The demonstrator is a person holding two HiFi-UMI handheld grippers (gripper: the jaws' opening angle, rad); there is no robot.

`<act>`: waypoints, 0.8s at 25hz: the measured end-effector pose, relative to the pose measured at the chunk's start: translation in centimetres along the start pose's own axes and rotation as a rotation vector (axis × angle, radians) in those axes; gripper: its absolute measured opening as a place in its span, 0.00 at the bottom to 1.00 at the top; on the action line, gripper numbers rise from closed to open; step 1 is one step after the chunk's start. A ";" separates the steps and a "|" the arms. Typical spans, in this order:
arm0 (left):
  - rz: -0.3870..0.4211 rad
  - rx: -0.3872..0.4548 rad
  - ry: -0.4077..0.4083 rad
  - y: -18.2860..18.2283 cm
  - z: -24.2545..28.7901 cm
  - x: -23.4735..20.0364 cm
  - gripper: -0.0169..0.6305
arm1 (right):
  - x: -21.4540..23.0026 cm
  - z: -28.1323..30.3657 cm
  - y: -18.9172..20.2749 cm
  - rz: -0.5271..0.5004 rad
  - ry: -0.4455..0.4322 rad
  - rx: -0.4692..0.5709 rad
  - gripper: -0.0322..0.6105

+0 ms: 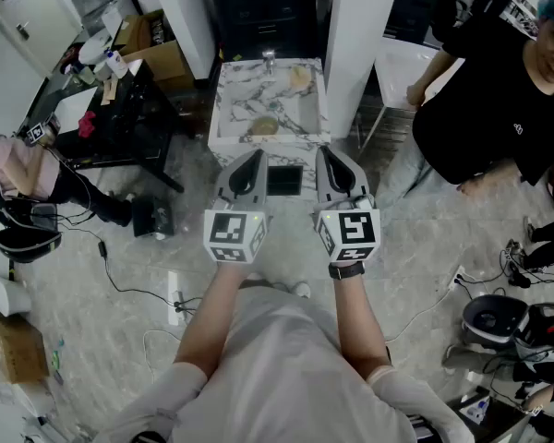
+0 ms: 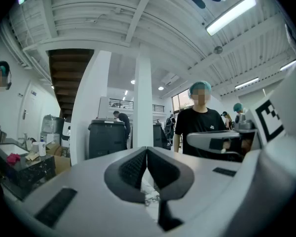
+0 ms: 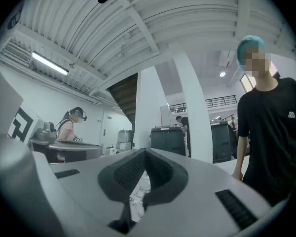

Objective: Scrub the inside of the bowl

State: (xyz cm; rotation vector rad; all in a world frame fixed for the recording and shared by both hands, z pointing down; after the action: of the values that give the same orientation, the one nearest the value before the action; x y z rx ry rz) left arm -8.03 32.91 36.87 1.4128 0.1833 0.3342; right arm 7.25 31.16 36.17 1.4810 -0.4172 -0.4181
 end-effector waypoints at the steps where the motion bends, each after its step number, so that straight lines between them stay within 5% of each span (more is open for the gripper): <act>1: 0.012 -0.005 -0.005 0.3 -0.1 0.3 0.05 | 0.7 0.1 0.5 0.022 0.002 -0.003 0.06; 10: -0.019 -0.088 -0.040 3.9 2.5 -1.2 0.05 | 4.4 2.8 5.9 0.165 0.065 -0.181 0.06; 20: 0.005 -0.164 0.025 5.6 18.2 -7.3 0.05 | 10.3 16.5 9.1 0.117 0.068 -0.357 0.06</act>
State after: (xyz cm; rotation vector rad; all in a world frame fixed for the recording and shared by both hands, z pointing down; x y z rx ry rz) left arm -9.75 14.14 44.65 1.2476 0.1695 0.3630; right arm 7.82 12.11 46.12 1.1154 -0.3524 -0.3280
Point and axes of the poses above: the fingertips, and each gripper's own axes: z forward along the fingers, x to its right, y out of its underside, the point moved 5 cm from there along -z, backward along the fingers, and after that the axes turned 7 degrees about -x, right-handed, at the moved point
